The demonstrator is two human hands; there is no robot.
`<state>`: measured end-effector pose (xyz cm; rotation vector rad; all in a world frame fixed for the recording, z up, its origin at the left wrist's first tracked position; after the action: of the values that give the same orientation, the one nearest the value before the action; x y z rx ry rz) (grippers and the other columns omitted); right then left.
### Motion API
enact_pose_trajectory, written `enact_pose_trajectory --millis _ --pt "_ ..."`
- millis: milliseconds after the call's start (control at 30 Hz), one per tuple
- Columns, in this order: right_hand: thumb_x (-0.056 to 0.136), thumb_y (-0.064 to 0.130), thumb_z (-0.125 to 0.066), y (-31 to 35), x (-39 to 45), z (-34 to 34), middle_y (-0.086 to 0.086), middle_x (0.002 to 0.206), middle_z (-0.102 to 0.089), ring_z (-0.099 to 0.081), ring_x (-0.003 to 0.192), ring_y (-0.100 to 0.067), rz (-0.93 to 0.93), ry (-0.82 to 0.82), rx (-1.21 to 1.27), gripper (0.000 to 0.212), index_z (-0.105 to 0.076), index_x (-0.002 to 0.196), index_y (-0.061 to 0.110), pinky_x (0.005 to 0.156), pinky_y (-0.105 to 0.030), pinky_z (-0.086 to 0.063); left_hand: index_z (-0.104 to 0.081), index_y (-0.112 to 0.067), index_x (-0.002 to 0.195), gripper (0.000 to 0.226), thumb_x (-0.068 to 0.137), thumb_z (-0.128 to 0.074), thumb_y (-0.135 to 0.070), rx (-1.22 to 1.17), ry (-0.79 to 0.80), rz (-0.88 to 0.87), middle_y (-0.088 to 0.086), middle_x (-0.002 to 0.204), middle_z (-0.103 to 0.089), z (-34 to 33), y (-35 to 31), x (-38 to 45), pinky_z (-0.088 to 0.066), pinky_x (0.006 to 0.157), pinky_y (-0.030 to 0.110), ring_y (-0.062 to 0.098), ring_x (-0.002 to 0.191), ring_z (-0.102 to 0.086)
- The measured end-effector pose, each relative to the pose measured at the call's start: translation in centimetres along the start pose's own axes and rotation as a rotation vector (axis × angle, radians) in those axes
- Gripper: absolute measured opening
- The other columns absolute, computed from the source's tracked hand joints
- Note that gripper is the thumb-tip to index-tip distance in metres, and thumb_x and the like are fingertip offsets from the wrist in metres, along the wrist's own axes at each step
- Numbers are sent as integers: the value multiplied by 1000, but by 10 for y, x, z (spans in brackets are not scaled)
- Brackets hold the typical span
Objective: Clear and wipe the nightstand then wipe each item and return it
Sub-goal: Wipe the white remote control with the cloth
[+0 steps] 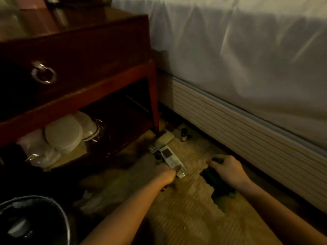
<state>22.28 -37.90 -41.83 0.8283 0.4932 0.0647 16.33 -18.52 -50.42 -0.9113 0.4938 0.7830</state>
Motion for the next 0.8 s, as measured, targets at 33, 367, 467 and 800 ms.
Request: enact_pose_trajectory --millis 33,367,467,800 --pt "93 22 -57 -13 -1 -4 -14 75 -71 -70 65 -26 -50 30 87 21 -66 88 3 64 -37 -59 -48 -16 129 73 78 -57 -67 36 -44 11 4 112 -61 -13 3 11 -49 57 29 16 79 -59" --pt "91 24 -60 -87 8 -10 -10 83 -69 -68 69 -19 -250 -49 170 18 -67 91 8 56 -25 -52 -53 -12 115 111 36 -58 -89 69 -297 139 8 108 -62 -58 7 73 -53 76 37 27 90 -63" --pt "91 24 -58 -87 9 -16 -5 85 -65 -62 74 -13 -218 5 97 14 -65 91 13 55 -20 -44 -56 -10 116 95 53 -64 -81 111 -275 124 10 111 -62 -58 1 72 -53 82 40 28 94 -63" --pt "90 21 -60 -116 -7 -20 -16 96 -64 -62 82 -25 -525 -6 645 23 -62 104 3 70 -34 -51 -57 -13 105 34 84 -64 -40 -244 124 -3 3 83 -59 -66 14 37 -43 63 26 17 76 -56"
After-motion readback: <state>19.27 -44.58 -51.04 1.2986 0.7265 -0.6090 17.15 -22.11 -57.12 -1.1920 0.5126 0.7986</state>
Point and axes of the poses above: each hand's wrist, its own x-axis towards the middle knuckle, its own z-axis out of the back of the hand, y = z × x, the point moved 5 cm from there along x, towards the middle knuckle
